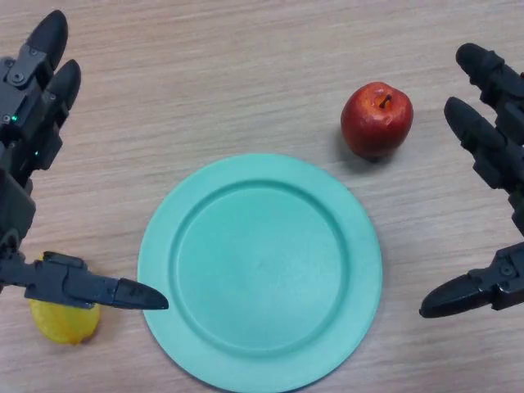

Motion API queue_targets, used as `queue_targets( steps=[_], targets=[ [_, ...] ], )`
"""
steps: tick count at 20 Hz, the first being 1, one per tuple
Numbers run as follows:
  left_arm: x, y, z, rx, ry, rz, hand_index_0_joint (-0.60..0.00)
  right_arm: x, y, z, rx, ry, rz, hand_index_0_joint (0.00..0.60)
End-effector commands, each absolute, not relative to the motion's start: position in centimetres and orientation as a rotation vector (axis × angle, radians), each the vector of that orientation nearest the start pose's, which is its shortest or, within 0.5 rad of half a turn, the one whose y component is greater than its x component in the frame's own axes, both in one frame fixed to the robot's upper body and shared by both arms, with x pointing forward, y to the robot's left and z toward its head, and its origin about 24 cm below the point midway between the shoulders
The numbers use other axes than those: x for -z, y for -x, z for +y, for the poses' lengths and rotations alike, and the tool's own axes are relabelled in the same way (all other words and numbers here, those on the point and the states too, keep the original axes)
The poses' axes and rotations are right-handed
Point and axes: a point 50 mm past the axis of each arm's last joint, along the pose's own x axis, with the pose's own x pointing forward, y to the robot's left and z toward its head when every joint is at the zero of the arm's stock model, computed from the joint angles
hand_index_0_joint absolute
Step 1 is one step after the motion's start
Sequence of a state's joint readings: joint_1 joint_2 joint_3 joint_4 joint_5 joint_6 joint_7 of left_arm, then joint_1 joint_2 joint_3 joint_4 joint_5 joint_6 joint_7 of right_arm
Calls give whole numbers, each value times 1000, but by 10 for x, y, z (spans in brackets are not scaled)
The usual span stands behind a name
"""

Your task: Pick up the red apple and place it on the plate

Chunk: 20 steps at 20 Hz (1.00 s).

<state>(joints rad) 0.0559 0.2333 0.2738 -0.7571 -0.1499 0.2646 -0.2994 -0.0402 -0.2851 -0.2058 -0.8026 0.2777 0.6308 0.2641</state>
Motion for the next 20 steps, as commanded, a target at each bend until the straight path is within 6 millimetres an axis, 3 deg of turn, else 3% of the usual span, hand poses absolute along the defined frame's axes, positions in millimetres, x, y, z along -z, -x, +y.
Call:
queue_targets(
  steps=[1,7,14,20],
  targets=[
    [-205,-190,203,96,-301,-621,0,-211,-207,-183,-279,161,-448,0],
    [-192,-190,195,84,-282,-595,0,-206,-224,-184,-253,196,-459,0],
    [-193,-180,187,128,-273,-582,0,-211,-285,-172,-188,285,-507,0],
    [-197,-176,200,97,-267,-608,0,-195,-341,-175,-73,430,-489,0]
  ],
)
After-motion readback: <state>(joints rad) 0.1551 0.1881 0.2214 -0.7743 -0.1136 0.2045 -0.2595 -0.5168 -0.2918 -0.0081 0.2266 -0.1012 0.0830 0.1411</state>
